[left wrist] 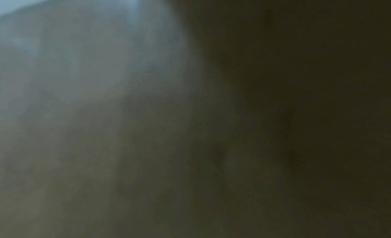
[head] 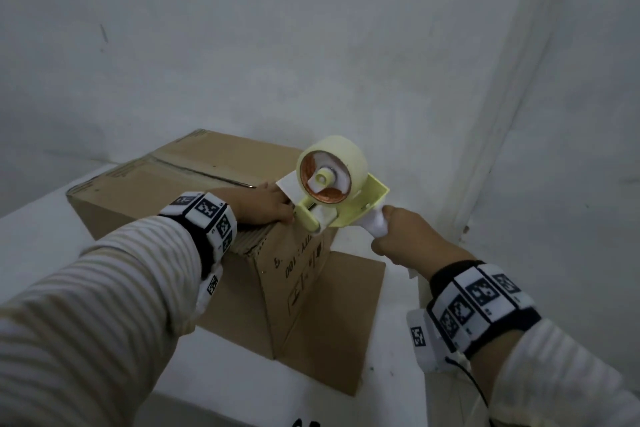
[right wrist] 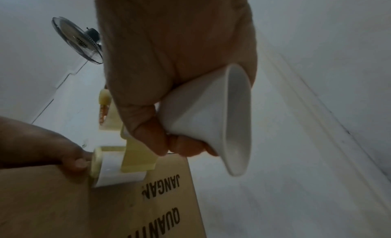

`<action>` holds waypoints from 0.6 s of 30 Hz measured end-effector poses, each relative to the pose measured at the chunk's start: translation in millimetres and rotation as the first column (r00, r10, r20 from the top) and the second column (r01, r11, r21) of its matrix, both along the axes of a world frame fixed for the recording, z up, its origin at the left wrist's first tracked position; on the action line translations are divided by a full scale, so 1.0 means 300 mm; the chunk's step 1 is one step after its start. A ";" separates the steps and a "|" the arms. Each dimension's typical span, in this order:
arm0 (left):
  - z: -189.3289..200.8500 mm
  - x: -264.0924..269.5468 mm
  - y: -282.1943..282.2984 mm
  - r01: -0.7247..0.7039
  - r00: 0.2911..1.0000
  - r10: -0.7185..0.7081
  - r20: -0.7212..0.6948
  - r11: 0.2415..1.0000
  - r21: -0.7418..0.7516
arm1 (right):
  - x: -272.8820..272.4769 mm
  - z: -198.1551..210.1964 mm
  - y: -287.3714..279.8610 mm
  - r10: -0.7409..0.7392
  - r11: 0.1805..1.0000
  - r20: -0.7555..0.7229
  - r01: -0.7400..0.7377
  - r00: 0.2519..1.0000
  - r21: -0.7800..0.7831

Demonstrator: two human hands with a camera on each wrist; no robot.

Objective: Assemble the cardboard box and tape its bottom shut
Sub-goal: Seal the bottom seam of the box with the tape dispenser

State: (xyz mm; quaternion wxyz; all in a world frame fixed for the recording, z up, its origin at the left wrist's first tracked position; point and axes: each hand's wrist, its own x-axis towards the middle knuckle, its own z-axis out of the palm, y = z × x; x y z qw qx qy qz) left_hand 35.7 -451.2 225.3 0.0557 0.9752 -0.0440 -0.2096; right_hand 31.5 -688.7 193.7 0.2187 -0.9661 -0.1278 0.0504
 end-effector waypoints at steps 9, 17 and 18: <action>-0.024 0.025 -0.051 -0.188 0.978 0.192 0.084 0.981 -0.049 | -0.005 -0.099 -0.074 -0.200 0.972 -0.089 0.209 0.976 0.110; -0.077 0.019 -0.144 -0.328 0.914 0.310 0.261 0.944 0.027 | 0.018 -0.054 -0.022 -0.213 0.962 -0.034 0.215 0.977 0.166; -0.067 0.014 -0.134 -0.295 0.929 0.278 0.245 0.955 0.032 | 0.019 -0.046 -0.014 -0.216 0.957 -0.039 0.219 0.976 0.191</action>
